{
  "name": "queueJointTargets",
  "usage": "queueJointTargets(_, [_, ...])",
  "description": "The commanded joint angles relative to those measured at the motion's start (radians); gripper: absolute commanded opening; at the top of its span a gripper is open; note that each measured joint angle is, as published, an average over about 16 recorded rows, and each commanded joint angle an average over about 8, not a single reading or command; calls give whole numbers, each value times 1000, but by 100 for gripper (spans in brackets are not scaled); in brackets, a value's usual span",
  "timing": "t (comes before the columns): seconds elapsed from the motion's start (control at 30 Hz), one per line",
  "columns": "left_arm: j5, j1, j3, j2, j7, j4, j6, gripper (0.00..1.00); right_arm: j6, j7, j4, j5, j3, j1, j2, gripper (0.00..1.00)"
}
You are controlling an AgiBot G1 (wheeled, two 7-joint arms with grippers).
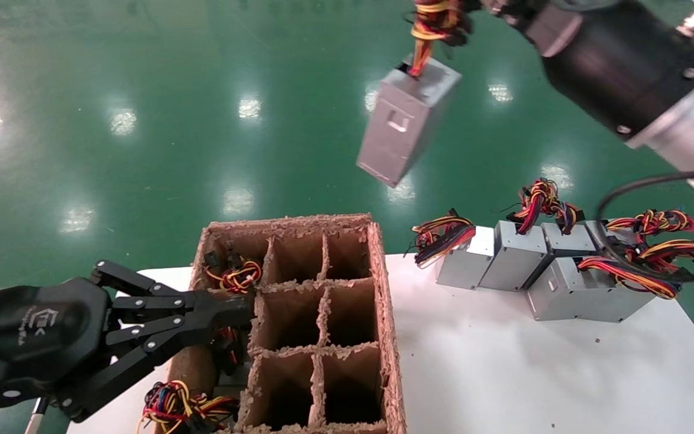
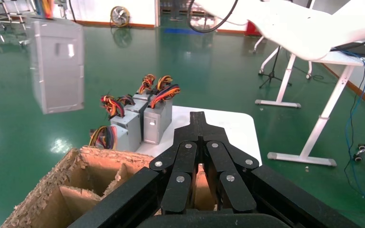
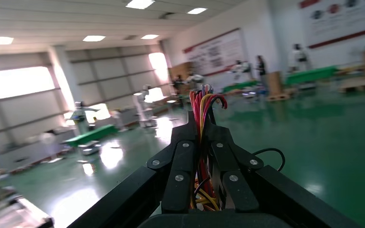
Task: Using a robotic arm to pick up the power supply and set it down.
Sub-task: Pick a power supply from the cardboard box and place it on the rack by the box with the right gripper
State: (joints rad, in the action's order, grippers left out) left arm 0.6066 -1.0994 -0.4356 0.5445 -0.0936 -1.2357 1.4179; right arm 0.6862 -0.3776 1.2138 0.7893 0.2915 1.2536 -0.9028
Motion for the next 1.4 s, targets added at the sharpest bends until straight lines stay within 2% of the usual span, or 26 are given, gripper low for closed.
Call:
queueJointTargets(0.03, [0, 0, 0, 0, 0, 0, 0, 0, -51, -23, 49, 9, -7, -27, 34, 0])
queueJointTargets(0.17, [0, 0, 0, 0, 0, 0, 0, 0, -114, -73, 116, 23, -9, -99, 117, 0])
queueJointTargets(0.33, [0, 0, 0, 0, 0, 0, 0, 0, -123, -108, 143, 22, -19, -159, 204, 0])
queueJointTargets(0.6, [0, 0, 0, 0, 0, 0, 0, 0, -69, -120, 148, -20, -63, -251, 311, 0])
queueJointTargets(0.8, [0, 0, 0, 0, 0, 0, 0, 0, 44, -111, 147, -91, -111, -342, 380, 0])
queueJointTargets(0.9, [0, 0, 0, 0, 0, 0, 0, 0, 96, -98, 144, -122, -131, -392, 402, 0])
queueJointTargets(1.03, [0, 0, 0, 0, 0, 0, 0, 0, 119, -77, 142, -148, -155, -467, 420, 0])
queueJointTargets(1.4, [0, 0, 0, 0, 0, 0, 0, 0, 64, -22, 140, -195, -219, -640, 400, 0])
